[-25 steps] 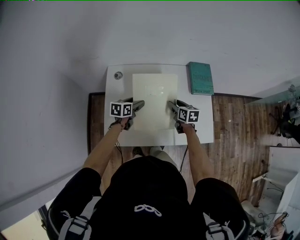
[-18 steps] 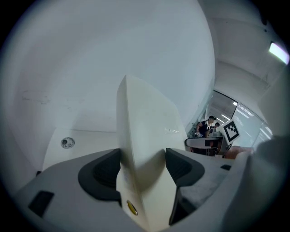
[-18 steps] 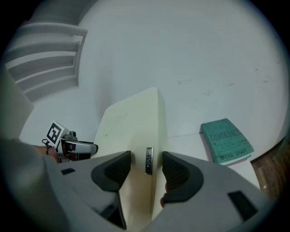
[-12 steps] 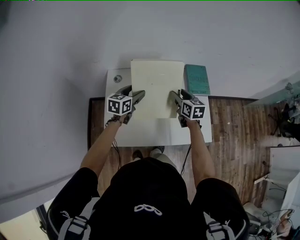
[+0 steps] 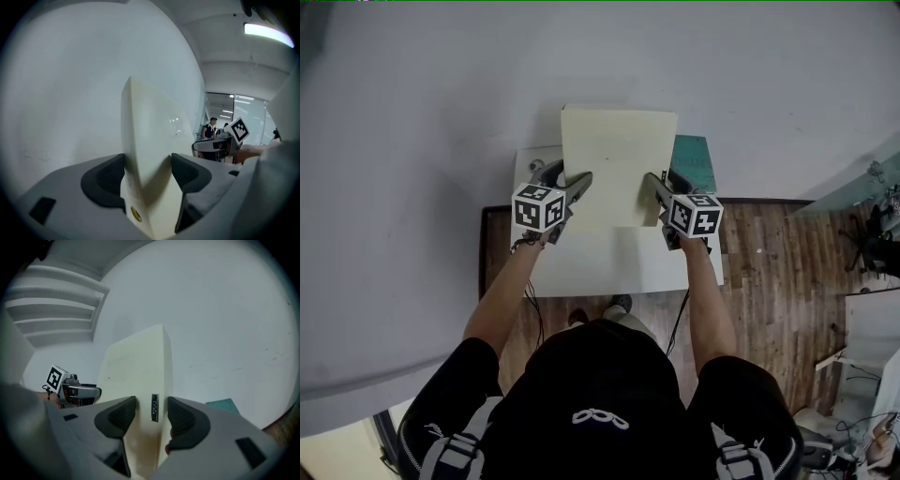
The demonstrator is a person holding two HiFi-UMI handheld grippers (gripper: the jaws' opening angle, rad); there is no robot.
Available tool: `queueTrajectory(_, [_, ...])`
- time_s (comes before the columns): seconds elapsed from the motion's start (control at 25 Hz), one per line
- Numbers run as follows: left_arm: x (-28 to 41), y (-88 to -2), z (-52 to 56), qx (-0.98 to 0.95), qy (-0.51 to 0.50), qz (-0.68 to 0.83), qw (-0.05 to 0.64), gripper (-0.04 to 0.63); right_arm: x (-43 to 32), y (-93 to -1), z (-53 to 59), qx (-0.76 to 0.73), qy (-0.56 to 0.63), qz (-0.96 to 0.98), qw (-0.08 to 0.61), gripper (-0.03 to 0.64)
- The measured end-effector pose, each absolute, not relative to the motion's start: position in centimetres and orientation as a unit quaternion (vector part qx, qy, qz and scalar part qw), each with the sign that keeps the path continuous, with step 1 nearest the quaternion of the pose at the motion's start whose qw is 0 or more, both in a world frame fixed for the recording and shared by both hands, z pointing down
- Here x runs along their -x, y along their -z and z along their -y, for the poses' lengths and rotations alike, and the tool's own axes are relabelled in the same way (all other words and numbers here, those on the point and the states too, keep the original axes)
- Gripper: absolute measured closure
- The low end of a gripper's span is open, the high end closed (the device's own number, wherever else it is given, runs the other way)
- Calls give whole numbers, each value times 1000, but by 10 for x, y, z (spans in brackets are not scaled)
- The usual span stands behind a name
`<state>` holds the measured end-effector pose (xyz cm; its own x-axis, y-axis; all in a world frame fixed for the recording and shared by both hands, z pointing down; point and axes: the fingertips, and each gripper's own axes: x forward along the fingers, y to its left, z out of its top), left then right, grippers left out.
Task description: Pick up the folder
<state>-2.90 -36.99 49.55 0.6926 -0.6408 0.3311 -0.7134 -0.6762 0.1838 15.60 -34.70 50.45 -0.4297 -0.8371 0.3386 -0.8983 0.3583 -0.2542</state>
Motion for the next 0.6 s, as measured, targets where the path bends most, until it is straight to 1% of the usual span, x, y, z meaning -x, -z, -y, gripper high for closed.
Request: queueTrajectory(0.6, [16, -487, 336, -915, -117, 362, 137, 298, -168, -493, 308, -537, -189, 819, 73, 387])
